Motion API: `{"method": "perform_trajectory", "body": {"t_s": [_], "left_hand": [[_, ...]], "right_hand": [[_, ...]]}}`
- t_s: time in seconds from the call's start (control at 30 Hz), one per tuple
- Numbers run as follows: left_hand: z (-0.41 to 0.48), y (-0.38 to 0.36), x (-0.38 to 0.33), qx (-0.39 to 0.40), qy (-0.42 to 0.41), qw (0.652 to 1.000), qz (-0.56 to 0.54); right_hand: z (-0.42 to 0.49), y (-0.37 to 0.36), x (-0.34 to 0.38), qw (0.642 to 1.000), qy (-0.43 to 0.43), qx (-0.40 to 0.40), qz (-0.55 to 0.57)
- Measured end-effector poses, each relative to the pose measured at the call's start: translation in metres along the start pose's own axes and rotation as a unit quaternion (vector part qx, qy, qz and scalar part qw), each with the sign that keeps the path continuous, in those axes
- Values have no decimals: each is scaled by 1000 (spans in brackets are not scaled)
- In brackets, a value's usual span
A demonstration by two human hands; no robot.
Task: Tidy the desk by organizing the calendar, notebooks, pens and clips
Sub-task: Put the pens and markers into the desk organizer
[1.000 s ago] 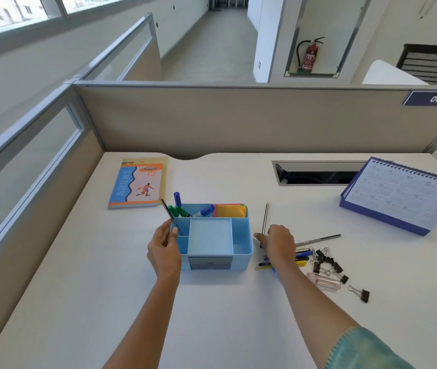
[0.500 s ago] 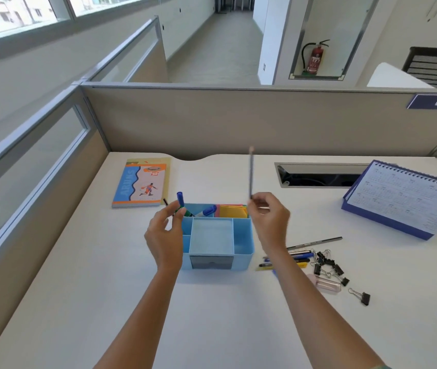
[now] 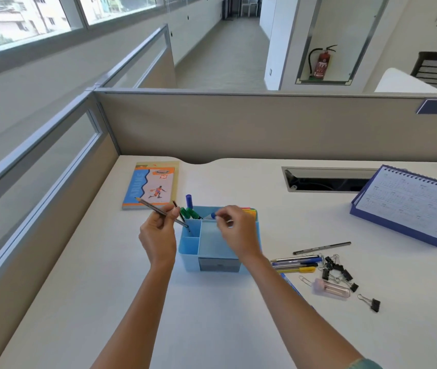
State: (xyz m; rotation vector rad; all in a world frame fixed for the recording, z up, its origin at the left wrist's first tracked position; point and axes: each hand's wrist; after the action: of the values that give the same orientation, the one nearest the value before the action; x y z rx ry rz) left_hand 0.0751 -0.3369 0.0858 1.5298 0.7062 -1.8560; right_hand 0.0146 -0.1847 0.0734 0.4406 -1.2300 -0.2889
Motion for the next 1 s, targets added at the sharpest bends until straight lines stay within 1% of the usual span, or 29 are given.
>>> {"method": "perform_trajectory", "body": {"t_s": [0.13,0.23,0.33,0.43,0.5,0.57,0.67,0.73,0.8,0.87,1.0], "left_hand": [[-2,2,9,-6,20,998,52],[-7,1,16,-1,30,998,63],[-9,-4,24,16,37,998,58],[-12,-8,29,14,39,998,57],[-12,-9,30,9,39,997,63],[-12,-10,31,10,39,997,70],[-12,-10,32,16,43,995,91],[-11,-9,34,24,46,994,99],[-12,-8,35,33,46,993,104],[-14,-6,37,41,46,992,113],[-16,1,40,51,44,991,112]], "right_hand": [[2,46,-31,993,-51,-102,-8],[2,79,-56,984,-96,-150,-29],[-2,104,-80,966,-165,-194,-48],[-6,125,-107,937,-261,-227,-55],[-8,134,-125,911,-335,-227,-85],[-10,141,-139,893,-382,-198,-130],[-15,143,-149,888,-385,-122,-218],[-16,142,-153,885,-371,-96,-265],[-15,141,-154,871,-386,-102,-287],[-13,141,-155,855,-418,-113,-285],[-4,142,-157,843,-454,-121,-260]]}}
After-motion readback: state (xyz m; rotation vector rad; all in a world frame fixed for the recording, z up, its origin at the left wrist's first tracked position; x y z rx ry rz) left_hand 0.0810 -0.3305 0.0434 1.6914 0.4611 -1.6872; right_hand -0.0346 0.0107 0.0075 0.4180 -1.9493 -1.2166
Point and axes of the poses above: each hand's wrist, its own z-axis towards the middle knuckle, its own y-axis out of the back of the hand, x = y × z, and after that the axes turned 8 degrees about -y, right-handed
